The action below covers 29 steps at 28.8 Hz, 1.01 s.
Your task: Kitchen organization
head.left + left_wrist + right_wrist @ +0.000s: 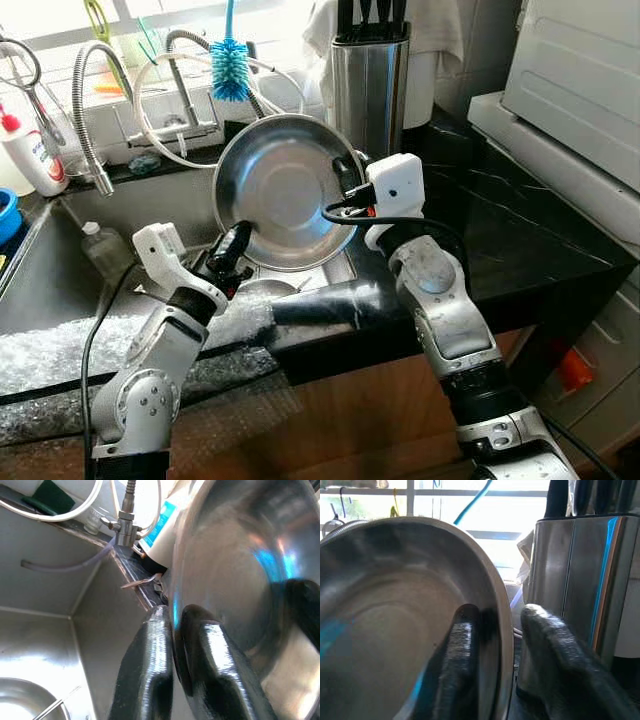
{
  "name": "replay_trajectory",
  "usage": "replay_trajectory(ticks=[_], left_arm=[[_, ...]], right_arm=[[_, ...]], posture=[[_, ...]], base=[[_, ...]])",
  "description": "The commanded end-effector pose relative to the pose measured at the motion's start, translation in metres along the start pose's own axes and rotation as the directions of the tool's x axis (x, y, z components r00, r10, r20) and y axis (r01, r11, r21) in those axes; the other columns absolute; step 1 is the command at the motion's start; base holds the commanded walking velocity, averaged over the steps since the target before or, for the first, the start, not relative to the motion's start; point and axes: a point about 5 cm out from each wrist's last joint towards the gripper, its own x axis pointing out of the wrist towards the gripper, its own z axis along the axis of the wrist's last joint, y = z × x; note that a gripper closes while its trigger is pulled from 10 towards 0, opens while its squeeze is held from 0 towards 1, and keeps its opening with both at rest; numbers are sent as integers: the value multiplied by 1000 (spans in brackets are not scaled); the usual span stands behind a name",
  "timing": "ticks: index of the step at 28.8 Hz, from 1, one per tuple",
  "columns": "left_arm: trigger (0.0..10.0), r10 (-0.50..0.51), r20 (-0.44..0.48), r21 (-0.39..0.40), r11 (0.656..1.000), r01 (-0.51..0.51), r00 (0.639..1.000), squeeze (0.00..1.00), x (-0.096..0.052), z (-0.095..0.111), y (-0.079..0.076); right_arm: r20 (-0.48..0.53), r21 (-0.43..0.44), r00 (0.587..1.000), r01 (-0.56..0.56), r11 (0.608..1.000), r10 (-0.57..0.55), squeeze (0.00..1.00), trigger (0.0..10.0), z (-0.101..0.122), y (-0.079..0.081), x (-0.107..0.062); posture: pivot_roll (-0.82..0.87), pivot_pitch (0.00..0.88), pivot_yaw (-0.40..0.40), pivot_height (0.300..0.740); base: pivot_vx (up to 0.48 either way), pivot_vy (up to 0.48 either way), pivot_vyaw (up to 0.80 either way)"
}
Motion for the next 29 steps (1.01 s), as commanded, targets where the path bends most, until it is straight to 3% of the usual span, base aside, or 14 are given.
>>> replay_trajectory(ticks=[1, 10, 11, 12, 13, 17, 18, 19, 20, 28, 29], left_arm=[[0, -9, -10, 23, 1000, 9, 1000, 0, 1, -1, -2], [0, 56, 37, 19, 998, -56, 998, 0, 4, 1, 2], [0, 82, 49, 20, 996, -83, 995, 0, 5, 2, 4], [0, 119, 68, 19, 992, -121, 990, 0, 5, 2, 7], [0, 119, 68, 19, 992, -121, 990, 0, 5, 2, 7], [0, 213, 131, 10, 976, -216, 968, 0, 6, 7, 15], [1804, 233, 153, 9, 971, -237, 960, 0, 6, 9, 17], [1804, 233, 153, 9, 971, -237, 960, 0, 6, 9, 17], [10000, 272, 213, 6, 960, -280, 938, 0, 6, 16, 20], [10000, 314, 296, 11, 943, -332, 902, 0, 6, 25, 21], [10000, 319, 313, 51, 935, -351, 895, 0, 6, 29, 22]], right_arm=[[12, 16, 1000, -2, 1000, 2, 1000, 10000, 4, 1, 3], [32, 31, 999, -18, 999, 17, 1000, 10000, 10, 5, 3], [47, 59, 999, -24, 998, 21, 643, 10000, 13, 7, 3], [73, 109, 997, -35, 993, 28, 0, 10000, 18, 10, 2], [73, 109, 997, -35, 993, 28, 0, 10000, 18, 10, 2], [120, 249, 992, -65, 966, 36, 0, 10000, 30, 14, 0], [126, 284, 991, -73, 956, 38, 0, 10000, 32, 16, -1], [126, 284, 991, -73, 956, 38, 0, 10000, 32, 16, -1], [136, 324, 989, -91, 942, 49, 0, 10000, 36, 18, -4], [138, 299, 990, -78, 951, 38, 0, 10000, 37, 18, -14], [113, 270, 994, -25, 963, -6, 0, 10000, 32, 11, -21]], posture=[[-34, 0, 118, 740], [-38, 0, 118, 740], [-39, 0, 118, 740], [-41, 0, 119, 740], [-41, 0, 119, 740], [-48, 0, 120, 740], [-50, 0, 120, 740], [-50, 0, 120, 740], [-49, 0, 118, 740], [-53, 0, 117, 740], [-62, 0, 117, 740]], base=[[0, 0, 0], [0, 0, 0], [0, 0, 0], [0, 0, 0], [0, 0, 0], [0, 0, 0], [0, 0, 0], [0, 0, 0], [0, 0, 0], [0, 0, 0], [0, 0, 0]])
